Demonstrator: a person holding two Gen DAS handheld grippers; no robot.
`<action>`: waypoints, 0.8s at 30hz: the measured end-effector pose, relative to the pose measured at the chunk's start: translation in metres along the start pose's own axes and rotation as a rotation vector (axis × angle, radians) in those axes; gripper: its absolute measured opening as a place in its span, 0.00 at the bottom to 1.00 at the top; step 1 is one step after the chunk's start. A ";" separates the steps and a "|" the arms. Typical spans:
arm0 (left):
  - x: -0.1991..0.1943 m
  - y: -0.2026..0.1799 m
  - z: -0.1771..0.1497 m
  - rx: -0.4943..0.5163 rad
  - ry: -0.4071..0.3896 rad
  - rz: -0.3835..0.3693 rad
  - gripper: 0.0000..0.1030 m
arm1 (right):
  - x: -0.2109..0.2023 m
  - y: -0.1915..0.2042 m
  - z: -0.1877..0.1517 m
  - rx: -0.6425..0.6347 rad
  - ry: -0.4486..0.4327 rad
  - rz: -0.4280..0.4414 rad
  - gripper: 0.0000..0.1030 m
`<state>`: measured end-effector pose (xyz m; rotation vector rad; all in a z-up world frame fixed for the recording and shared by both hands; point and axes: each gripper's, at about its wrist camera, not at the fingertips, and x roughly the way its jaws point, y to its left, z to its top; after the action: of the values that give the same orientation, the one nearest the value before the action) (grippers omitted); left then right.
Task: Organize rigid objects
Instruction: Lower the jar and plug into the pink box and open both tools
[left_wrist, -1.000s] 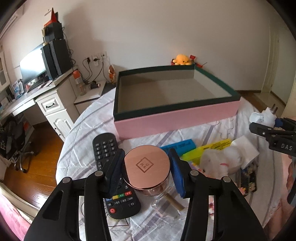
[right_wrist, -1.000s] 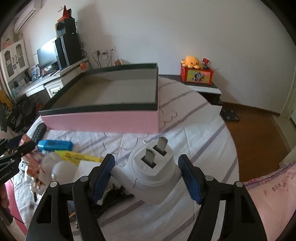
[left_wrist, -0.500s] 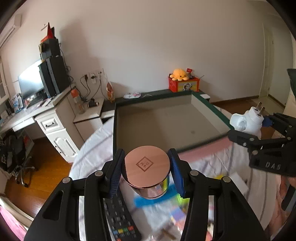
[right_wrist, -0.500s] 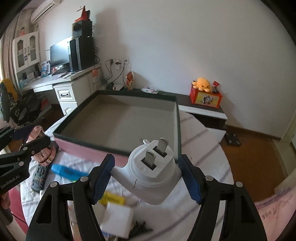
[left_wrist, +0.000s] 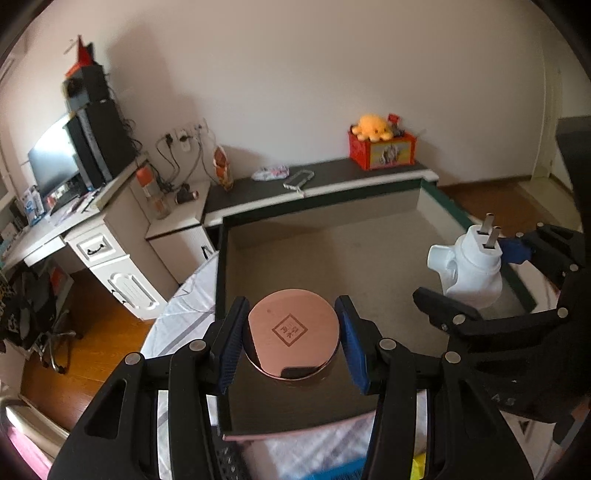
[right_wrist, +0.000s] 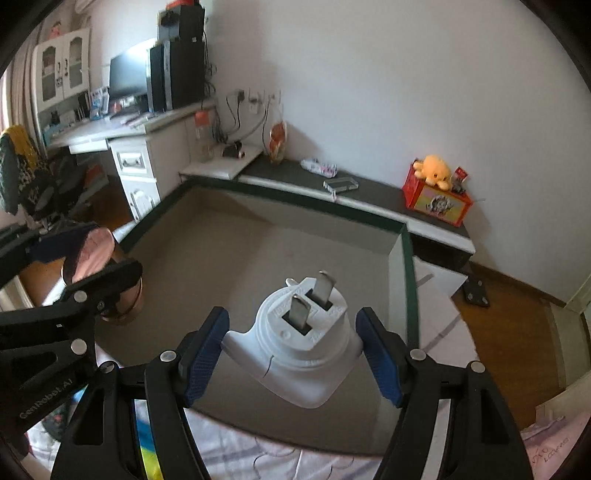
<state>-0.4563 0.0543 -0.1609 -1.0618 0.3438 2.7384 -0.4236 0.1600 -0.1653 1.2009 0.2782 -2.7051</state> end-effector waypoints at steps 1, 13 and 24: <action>0.007 0.000 0.000 -0.004 0.016 -0.001 0.47 | 0.004 0.000 -0.001 0.001 0.006 0.002 0.71; 0.034 0.001 -0.008 -0.019 0.094 0.025 0.58 | 0.032 -0.006 -0.010 0.032 0.080 0.024 0.71; -0.076 0.033 -0.025 -0.134 -0.119 0.052 1.00 | -0.069 -0.025 -0.018 0.121 -0.135 -0.014 0.91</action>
<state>-0.3931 0.0093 -0.1220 -0.9264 0.1742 2.8904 -0.3709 0.1941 -0.1227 1.0425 0.1059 -2.8348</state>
